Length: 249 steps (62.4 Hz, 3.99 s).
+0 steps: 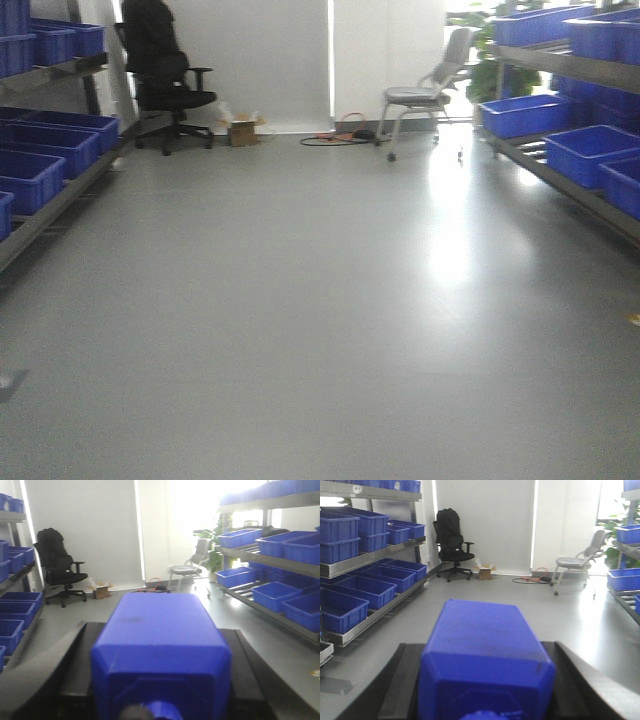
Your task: Pick and sort blue part to right shelf
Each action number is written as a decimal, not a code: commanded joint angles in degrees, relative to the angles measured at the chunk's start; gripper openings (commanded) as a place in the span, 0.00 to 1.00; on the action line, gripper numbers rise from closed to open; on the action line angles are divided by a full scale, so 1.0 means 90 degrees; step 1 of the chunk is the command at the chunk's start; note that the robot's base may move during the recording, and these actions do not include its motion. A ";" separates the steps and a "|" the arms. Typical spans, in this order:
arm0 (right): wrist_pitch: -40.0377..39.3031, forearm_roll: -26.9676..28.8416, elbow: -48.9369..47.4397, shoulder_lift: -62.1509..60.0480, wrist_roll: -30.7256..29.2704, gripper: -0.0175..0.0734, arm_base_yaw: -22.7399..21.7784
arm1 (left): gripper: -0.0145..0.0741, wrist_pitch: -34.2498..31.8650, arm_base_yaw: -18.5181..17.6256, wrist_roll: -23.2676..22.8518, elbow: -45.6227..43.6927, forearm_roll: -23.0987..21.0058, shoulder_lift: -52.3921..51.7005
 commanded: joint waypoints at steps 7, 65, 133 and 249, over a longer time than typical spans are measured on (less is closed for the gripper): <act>-0.0621 -0.0076 -0.0165 0.0109 -0.0056 0.41 -0.0012 | 0.47 -0.0518 -0.0009 -0.0001 -0.0132 0.0050 0.0115; -0.0621 -0.0076 -0.0165 0.0109 -0.0056 0.41 -0.0012 | 0.47 -0.0518 -0.0009 -0.0001 -0.0132 0.0059 0.0115; -0.0621 -0.0076 -0.0165 0.0109 -0.0056 0.41 -0.0012 | 0.47 -0.0518 -0.0009 -0.0001 -0.0132 0.0059 0.0115; -0.0621 -0.0076 -0.0165 0.0109 -0.0056 0.41 -0.0012 | 0.47 -0.0541 -0.0009 -0.0001 -0.0132 0.0107 0.0115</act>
